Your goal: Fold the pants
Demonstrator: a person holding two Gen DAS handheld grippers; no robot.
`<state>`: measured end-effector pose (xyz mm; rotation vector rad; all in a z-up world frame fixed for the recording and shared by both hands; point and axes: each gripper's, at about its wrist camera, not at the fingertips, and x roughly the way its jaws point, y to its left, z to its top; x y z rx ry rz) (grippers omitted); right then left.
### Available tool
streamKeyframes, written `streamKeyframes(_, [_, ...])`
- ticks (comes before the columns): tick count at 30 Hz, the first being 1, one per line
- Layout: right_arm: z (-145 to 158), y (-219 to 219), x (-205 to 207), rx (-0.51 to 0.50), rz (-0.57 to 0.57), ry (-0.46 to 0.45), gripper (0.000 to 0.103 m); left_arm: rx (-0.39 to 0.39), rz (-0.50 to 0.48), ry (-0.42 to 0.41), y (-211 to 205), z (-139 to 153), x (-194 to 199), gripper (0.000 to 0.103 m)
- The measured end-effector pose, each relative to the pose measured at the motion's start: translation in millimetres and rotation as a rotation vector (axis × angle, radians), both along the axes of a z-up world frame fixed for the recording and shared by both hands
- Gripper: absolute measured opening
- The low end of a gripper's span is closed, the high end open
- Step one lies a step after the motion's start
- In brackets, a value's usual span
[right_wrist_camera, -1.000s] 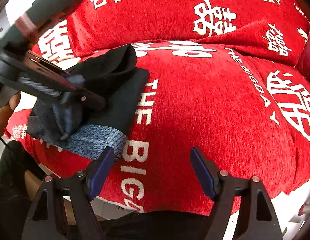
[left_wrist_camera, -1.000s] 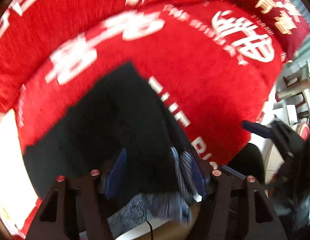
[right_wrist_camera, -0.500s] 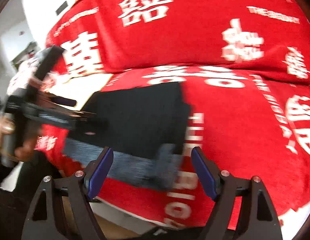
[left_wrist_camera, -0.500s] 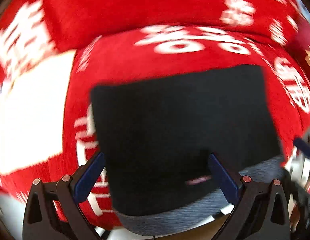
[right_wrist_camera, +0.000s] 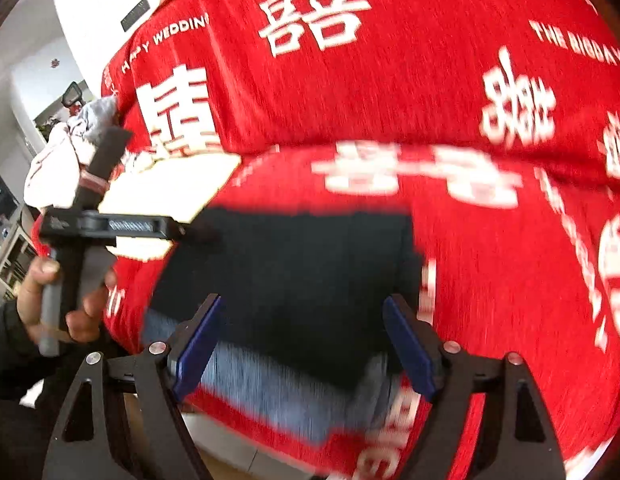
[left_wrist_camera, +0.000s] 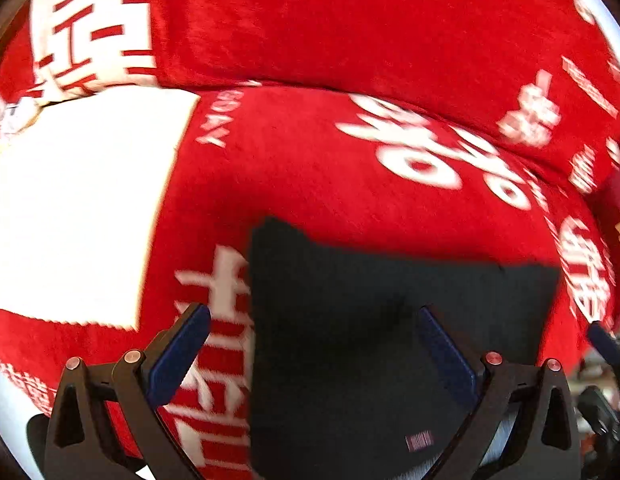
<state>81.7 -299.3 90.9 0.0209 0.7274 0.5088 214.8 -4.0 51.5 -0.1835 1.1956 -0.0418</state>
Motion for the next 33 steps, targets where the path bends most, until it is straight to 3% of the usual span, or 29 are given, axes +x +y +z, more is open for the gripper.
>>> streamKeyframes(3, [-4.4, 24.5, 48.3, -0.053, 0.006, 0.025, 0.084, 0.058, 0.057, 0.058, 4.9, -14.4, 24.0, 0.103])
streamKeyframes(6, [-32.0, 41.0, 88.8, -0.161, -0.018, 0.086, 0.084, 0.050, 0.069, 0.099, 11.8, -30.2, 30.9, 0.103])
streamKeyframes(8, [-60.0, 37.8, 102.2, -0.240, -0.080, 0.189, 0.084, 0.056, 0.053, 0.119, 7.1, -40.8, 31.0, 0.103])
streamKeyframes(9, [-68.7, 31.1, 104.3, -0.220, -0.104, 0.235, 0.086, 0.053, 0.052, 0.118, 10.1, -43.4, 30.2, 0.103])
streamKeyframes(11, [-69.3, 22.2, 96.1, -0.163, -0.117, 0.203, 0.086, 0.069, 0.054, 0.105, 5.5, -48.6, 31.6, 0.103])
streamKeyframes(16, [-65.6, 22.7, 89.7, -0.203, -0.113, 0.184, 0.086, 0.115, 0.004, 0.092, -1.0, -34.9, 32.9, 0.103])
streamKeyframes(20, [-34.5, 18.7, 77.2, -0.119, -0.140, 0.147, 0.087, 0.076, 0.075, 0.043, 25.5, -11.6, 27.2, 0.103])
streamKeyframes(23, [-21.4, 36.9, 81.7, -0.146, -0.122, 0.103, 0.088, 0.109, 0.090, 0.086, 31.3, -22.4, 37.8, 0.103])
streamKeyframes(27, [-56.3, 58.4, 117.7, -0.292, -0.166, 0.225, 0.088, 0.171, 0.047, 0.099, 19.7, -35.7, 46.7, 0.103])
streamKeyframes(28, [-65.0, 56.3, 122.9, -0.309, -0.185, 0.248, 0.096, 0.202, 0.028, 0.091, 15.5, -34.6, 47.7, 0.103])
streamKeyframes(30, [-70.2, 48.1, 126.9, -0.285, -0.226, 0.272, 0.103, 0.216, 0.010, 0.083, 14.8, -27.1, 45.9, 0.103])
streamKeyframes(33, [-53.9, 40.9, 108.9, -0.259, -0.250, 0.237, 0.103, 0.159, 0.044, 0.054, 28.0, -10.0, 23.4, 0.103])
